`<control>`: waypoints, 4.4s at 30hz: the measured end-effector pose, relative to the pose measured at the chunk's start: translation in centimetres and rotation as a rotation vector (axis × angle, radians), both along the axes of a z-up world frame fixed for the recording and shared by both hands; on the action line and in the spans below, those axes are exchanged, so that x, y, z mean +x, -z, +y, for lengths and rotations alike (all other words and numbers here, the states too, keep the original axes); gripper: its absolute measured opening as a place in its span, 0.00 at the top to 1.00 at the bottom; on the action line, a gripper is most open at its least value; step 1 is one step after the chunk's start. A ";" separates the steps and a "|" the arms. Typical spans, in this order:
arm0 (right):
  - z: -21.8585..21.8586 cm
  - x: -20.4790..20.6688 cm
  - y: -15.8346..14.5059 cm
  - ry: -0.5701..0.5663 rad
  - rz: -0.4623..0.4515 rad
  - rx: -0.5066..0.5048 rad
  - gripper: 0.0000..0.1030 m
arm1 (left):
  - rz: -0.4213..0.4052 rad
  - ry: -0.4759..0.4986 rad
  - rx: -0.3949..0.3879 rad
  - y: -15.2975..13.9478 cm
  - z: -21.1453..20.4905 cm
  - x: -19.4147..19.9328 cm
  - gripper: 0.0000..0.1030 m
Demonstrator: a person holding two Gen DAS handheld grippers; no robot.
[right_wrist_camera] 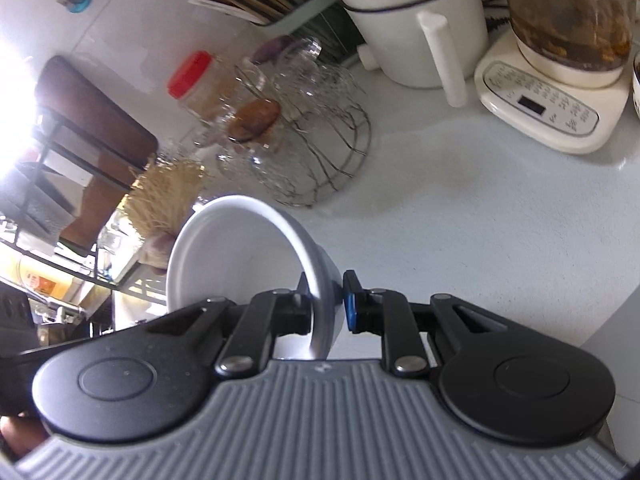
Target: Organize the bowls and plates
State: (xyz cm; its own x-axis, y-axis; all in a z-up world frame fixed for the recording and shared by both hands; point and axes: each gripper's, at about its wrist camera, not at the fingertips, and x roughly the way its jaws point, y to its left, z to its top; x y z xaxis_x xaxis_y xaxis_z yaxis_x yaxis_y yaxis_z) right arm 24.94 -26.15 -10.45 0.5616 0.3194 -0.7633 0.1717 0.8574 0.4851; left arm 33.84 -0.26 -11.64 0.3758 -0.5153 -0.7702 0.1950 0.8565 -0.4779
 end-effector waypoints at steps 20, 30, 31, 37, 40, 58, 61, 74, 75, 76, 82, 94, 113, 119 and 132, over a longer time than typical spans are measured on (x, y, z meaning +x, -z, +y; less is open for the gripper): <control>7.0 -0.3 -4.2 -0.145 -0.107 -0.023 0.81 | -0.094 -0.154 -0.036 -4.5 7.8 -3.8 0.78; 13.2 0.1 -3.8 -0.248 -0.104 -0.039 0.81 | -0.083 -0.236 0.003 -3.7 13.5 -5.8 0.78; 13.7 0.2 -3.6 -0.257 -0.094 -0.043 0.81 | -0.075 -0.244 0.001 -3.3 14.0 -5.9 0.78; 16.1 0.5 -1.6 -0.284 -0.020 -0.081 0.81 | -0.011 -0.270 -0.019 -0.2 16.0 -6.3 0.78; 16.9 0.6 -0.3 -0.295 0.018 -0.105 0.81 | 0.029 -0.277 -0.025 1.7 16.5 -6.4 0.78; 20.5 1.9 4.4 -0.322 0.095 -0.152 0.82 | 0.117 -0.264 0.018 7.2 19.1 -5.0 0.78; 20.8 2.0 4.7 -0.315 0.107 -0.171 0.82 | 0.126 -0.258 0.019 7.6 18.9 -4.8 0.78; 20.2 2.0 6.3 -0.301 0.144 -0.188 0.81 | 0.124 -0.219 0.058 8.6 17.0 -4.5 0.77; 20.2 2.0 6.2 -0.303 0.137 -0.188 0.81 | 0.125 -0.218 0.061 8.5 17.0 -4.5 0.77; 20.1 2.0 6.0 -0.302 0.130 -0.186 0.81 | 0.126 -0.219 0.062 8.4 17.0 -4.5 0.76; 19.7 1.9 5.2 -0.289 0.103 -0.181 0.81 | 0.122 -0.210 0.063 7.6 16.9 -4.5 0.61; 18.1 -0.8 2.4 -0.222 0.012 -0.178 0.60 | 0.035 -0.167 0.091 4.6 16.8 -6.1 0.58; 14.2 -7.1 -6.3 -0.205 -0.269 -0.192 0.60 | -0.179 -0.240 0.130 -5.0 14.6 -12.7 0.58; 12.1 -11.5 -10.6 -0.207 -0.395 -0.161 0.60 | -0.290 -0.270 0.144 -10.2 12.7 -17.6 0.57; 7.8 -21.0 -11.5 -0.257 -0.509 -0.214 0.60 | -0.374 -0.342 0.198 -12.2 6.8 -27.7 0.56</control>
State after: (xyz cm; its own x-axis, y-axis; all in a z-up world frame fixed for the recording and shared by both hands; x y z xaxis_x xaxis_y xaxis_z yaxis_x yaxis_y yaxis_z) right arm 3.97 -18.36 1.02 0.7983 0.3623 -0.4811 -0.2619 0.9282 0.2645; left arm 6.12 6.49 0.54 0.7637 -0.1746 -0.6215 0.0155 0.9674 -0.2527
